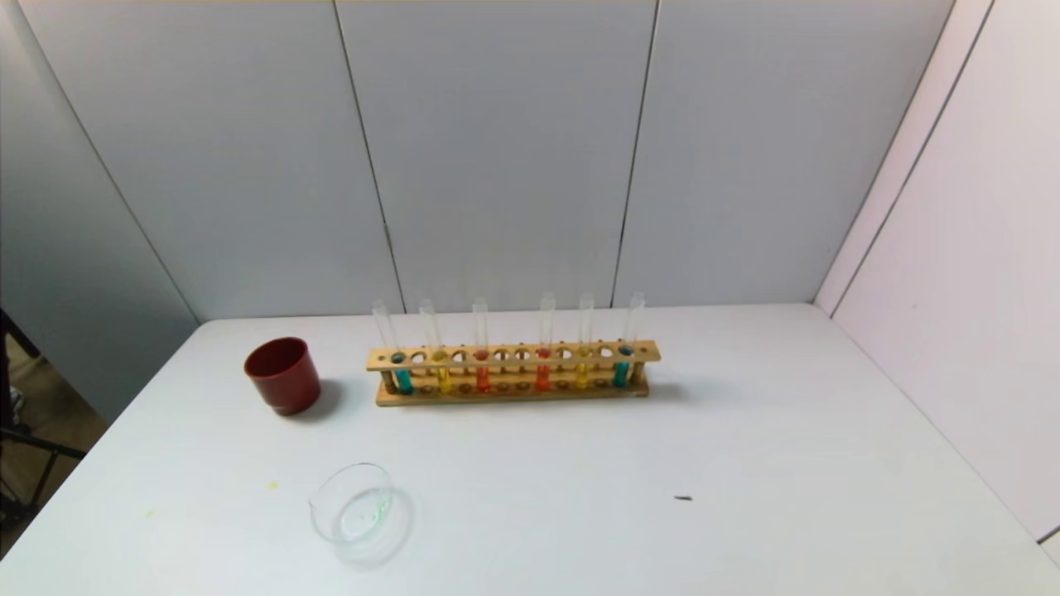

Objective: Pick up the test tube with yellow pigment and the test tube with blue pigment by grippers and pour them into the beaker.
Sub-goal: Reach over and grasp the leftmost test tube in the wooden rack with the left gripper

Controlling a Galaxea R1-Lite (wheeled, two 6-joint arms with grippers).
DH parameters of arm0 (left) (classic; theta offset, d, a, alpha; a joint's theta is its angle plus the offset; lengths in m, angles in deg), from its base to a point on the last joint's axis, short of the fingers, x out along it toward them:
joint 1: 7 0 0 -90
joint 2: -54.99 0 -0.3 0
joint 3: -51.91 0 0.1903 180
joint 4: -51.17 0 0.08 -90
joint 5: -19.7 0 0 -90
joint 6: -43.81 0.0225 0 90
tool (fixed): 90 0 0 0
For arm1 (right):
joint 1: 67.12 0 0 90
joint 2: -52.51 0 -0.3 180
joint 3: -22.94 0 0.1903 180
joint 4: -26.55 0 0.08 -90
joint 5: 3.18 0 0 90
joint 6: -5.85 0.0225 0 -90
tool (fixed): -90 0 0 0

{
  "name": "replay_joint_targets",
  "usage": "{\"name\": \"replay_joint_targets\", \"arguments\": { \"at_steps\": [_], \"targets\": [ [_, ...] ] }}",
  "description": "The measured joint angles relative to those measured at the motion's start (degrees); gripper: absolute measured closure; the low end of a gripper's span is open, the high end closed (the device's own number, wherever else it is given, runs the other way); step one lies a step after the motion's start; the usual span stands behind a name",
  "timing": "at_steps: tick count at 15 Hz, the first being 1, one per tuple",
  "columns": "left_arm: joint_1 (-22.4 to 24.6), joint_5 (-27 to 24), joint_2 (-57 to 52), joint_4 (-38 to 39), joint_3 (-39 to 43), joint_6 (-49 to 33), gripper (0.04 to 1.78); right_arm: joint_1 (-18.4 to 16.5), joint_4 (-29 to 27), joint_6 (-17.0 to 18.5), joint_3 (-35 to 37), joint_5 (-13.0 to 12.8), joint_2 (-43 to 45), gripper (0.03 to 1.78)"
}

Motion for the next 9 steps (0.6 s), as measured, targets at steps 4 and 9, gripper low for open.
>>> {"name": "replay_joint_targets", "arguments": {
  "at_steps": [4,9],
  "targets": [
    [0.0,-0.02,0.0,0.0,0.0,0.02,0.07,0.0,0.0,0.02,0.0,0.02,0.0,0.07],
    [0.0,0.24,0.0,-0.13,0.0,0.39,0.07,0.0,-0.02,0.02,0.0,0.0,0.0,0.07]
  ]
}}
